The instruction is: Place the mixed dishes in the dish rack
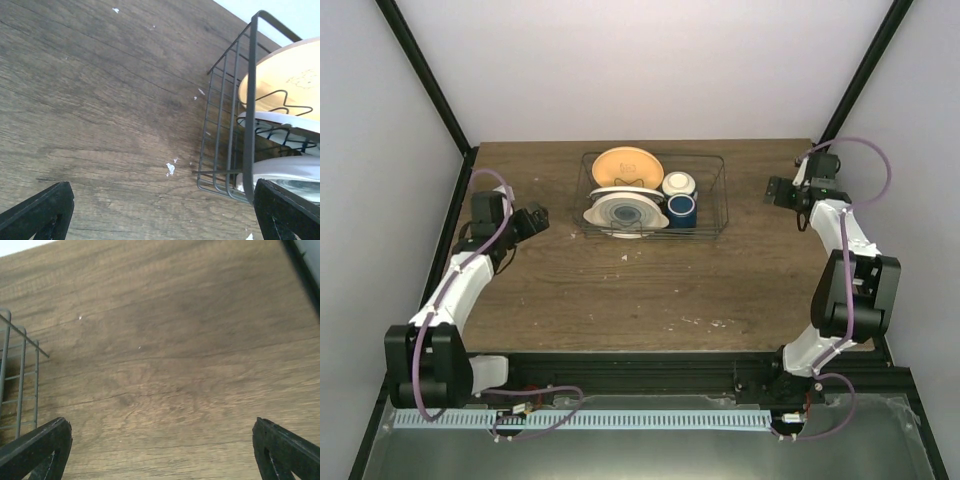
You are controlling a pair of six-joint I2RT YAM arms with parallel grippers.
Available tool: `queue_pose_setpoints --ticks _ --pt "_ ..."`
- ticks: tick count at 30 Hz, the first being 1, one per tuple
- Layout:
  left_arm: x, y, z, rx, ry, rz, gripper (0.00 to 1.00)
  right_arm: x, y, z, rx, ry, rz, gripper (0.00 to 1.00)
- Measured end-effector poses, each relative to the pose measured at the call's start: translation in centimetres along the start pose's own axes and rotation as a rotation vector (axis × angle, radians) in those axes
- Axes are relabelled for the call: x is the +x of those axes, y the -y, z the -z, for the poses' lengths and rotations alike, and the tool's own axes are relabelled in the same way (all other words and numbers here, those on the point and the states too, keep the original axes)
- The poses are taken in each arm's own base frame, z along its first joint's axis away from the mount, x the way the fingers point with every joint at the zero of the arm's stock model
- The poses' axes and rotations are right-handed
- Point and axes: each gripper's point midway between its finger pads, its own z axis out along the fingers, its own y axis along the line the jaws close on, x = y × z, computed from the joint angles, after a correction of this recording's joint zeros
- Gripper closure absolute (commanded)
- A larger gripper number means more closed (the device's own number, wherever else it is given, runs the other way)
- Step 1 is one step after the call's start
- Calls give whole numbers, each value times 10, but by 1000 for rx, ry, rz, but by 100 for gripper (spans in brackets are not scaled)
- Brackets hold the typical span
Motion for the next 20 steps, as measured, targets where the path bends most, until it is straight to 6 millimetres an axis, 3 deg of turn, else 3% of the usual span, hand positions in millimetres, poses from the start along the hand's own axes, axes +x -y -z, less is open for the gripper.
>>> queue_pose_setpoints --ticks 2,7,12,20 --pt "2 -3 -8 -8 -8 1 0 14 -3 -10 -22 -33 -36 0" --pt "6 -18 -25 -64 -16 6 0 27 -6 -22 -47 -51 -81 0" --pt "10 -32 -33 -131 -27 -3 0 22 -4 -23 -42 -32 -81 0" --pt "7 -36 -32 -154 -12 -17 0 19 -4 -23 -43 -18 -81 0"
